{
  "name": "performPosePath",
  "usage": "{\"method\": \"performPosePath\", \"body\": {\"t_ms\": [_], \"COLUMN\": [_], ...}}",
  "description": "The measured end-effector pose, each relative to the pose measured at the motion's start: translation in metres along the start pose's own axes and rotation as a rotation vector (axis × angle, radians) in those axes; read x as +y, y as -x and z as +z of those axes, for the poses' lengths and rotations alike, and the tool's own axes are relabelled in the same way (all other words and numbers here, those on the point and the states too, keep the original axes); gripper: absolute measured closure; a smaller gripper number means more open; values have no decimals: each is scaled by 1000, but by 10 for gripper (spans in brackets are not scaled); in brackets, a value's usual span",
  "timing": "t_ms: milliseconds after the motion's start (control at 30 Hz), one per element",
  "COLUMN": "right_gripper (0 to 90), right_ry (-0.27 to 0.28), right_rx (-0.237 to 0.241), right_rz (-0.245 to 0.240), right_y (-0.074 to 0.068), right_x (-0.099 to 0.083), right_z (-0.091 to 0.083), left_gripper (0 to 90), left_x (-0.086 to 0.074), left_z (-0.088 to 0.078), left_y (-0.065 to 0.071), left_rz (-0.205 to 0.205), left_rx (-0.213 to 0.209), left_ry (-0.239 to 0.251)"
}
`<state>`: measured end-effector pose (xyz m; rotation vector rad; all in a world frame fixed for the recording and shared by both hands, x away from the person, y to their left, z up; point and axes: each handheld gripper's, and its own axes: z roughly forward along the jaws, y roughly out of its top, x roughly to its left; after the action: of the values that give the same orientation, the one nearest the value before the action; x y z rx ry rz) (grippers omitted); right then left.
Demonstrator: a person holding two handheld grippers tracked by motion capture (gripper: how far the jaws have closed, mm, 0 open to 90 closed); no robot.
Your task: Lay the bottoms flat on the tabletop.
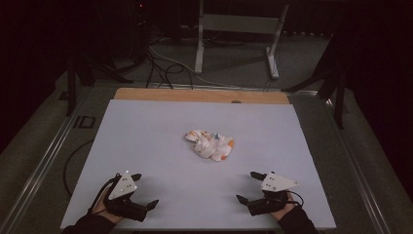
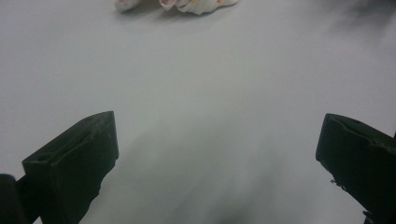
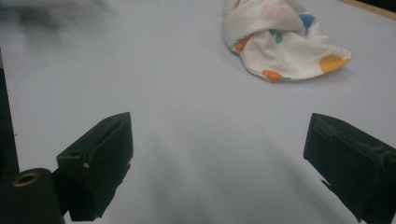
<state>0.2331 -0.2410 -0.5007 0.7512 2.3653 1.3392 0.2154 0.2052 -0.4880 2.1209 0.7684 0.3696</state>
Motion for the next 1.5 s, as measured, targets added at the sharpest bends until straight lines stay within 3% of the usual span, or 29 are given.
{"method": "performPosePath", "body": {"t_ms": [133, 300, 467, 633, 933, 1133, 1300, 1500], "right_gripper": [86, 86, 87, 87, 87, 87, 88, 88], "right_ry": [-13, -28, -54, -65, -50, -31, -31, 15], "right_rx": [27, 9, 1, 20, 22, 33, 23, 32], "right_rz": [-13, -39, -58, -60, -43, -26, -60, -64], "right_y": [-3, -5, -8, -12, -12, -12, -13, -11], "right_x": [-1, -1, 2, 3, 10, 18, 30, 50], "right_z": [3, 3, 4, 6, 3, -4, -9, -14], "left_gripper": [2, 2, 2, 2, 2, 2, 2, 2], "left_x": [-1, 2, 1, 2, 6, 19, 27, 38], "left_z": [0, 0, 1, 2, -1, -5, -8, -8], "left_y": [1, 7, 8, 10, 14, 16, 14, 13], "left_rz": [12, 43, 45, 55, 67, 67, 73, 96], "left_rx": [-14, -29, -46, -46, -78, -98, -121, -132], "left_ry": [2, 19, 8, 9, 21, 46, 50, 33]}}
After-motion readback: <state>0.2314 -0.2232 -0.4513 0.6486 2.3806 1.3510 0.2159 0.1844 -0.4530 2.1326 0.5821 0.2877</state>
